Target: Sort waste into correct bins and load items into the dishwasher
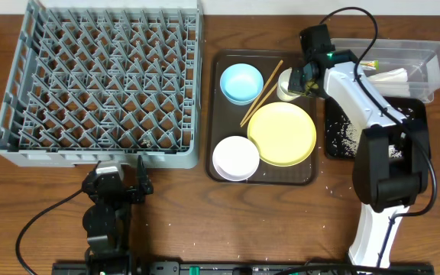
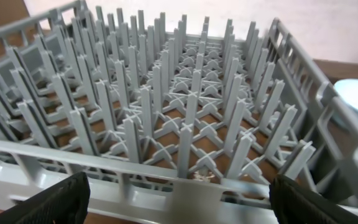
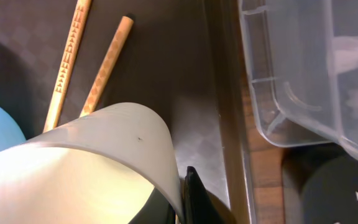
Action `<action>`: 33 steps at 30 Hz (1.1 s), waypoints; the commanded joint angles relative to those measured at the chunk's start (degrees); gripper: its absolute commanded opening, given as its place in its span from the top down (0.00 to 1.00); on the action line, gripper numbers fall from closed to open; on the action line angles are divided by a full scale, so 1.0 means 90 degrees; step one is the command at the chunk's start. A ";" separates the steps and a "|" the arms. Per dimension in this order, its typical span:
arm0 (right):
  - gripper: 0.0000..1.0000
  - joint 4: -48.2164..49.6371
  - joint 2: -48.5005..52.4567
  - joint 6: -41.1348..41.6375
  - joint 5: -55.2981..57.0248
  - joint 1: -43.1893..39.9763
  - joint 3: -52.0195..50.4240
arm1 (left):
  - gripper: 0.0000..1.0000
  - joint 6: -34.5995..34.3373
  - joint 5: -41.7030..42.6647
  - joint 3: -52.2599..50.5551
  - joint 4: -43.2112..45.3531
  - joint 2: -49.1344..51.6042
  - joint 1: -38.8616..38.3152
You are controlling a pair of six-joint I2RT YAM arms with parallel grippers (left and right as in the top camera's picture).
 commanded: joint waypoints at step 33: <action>0.99 -0.1156 -0.2285 -0.1814 -0.6057 -0.0204 -0.0036 | 0.06 -0.6722 0.7732 0.5059 0.0335 0.7254 0.0032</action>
